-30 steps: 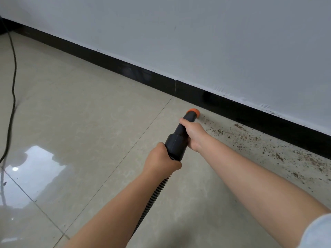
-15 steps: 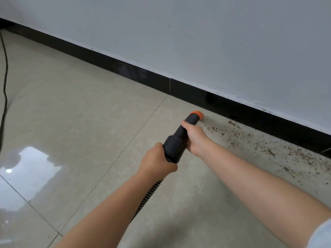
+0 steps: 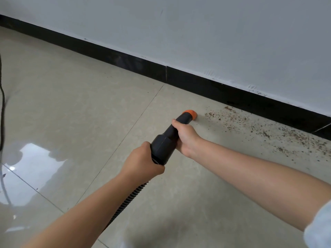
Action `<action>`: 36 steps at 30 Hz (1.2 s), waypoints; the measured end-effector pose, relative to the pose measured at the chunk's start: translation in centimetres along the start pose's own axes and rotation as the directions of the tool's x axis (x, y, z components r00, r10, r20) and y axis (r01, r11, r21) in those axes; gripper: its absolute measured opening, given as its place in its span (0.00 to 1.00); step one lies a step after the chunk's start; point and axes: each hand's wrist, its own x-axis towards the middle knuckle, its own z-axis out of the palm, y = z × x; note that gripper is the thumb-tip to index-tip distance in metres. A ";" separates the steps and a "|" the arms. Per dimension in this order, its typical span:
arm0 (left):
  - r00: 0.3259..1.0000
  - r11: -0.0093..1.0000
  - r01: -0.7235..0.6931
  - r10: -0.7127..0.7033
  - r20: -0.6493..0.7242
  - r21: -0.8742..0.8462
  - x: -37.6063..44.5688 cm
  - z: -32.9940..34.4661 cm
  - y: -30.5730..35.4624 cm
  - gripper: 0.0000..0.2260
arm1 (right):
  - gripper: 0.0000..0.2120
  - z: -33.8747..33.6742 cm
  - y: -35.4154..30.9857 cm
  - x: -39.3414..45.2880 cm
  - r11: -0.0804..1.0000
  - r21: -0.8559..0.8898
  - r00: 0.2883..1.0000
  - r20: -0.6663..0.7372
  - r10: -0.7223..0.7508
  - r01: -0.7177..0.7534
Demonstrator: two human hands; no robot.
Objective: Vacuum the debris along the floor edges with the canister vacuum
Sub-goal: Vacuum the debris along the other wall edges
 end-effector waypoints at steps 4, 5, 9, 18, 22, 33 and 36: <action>1.000 1.000 0.008 -0.008 -0.014 0.011 -0.6 -0.1 -0.5 0.16 | 0.26 0.4 0.4 -0.1 1.000 0.006 1.000 0.026 0.017 -0.017; 1.000 1.000 0.015 -0.015 -0.018 0.006 -0.6 -0.1 -0.5 0.16 | 0.25 0.5 0.3 -0.1 1.000 0.005 0.999 0.037 0.021 -0.021; 0.998 0.998 0.046 -0.047 -0.038 -0.032 0.2 0.1 -0.2 0.15 | 0.23 1.0 -0.5 0.2 0.999 -0.032 0.999 0.036 -0.009 0.010; 0.982 0.988 0.093 -0.111 -0.153 -0.121 4.1 -0.3 1.1 0.14 | 0.19 2.8 -3.6 3.4 0.993 -0.004 0.988 0.096 -0.118 0.119; 0.973 0.985 0.126 -0.146 -0.181 -0.118 5.7 -0.7 0.9 0.13 | 0.16 3.9 -4.4 5.0 0.996 0.008 0.986 0.139 -0.088 0.088; 0.938 0.973 0.217 -0.231 -0.257 -0.083 4.0 -2.4 -5.2 0.13 | 0.19 8.8 0.0 5.8 0.997 -0.069 0.962 0.272 -0.020 0.040; 0.930 0.970 0.234 -0.244 -0.276 -0.069 3.4 -3.2 -7.0 0.13 | 0.19 10.2 0.8 5.4 0.995 -0.091 0.952 0.305 -0.005 0.035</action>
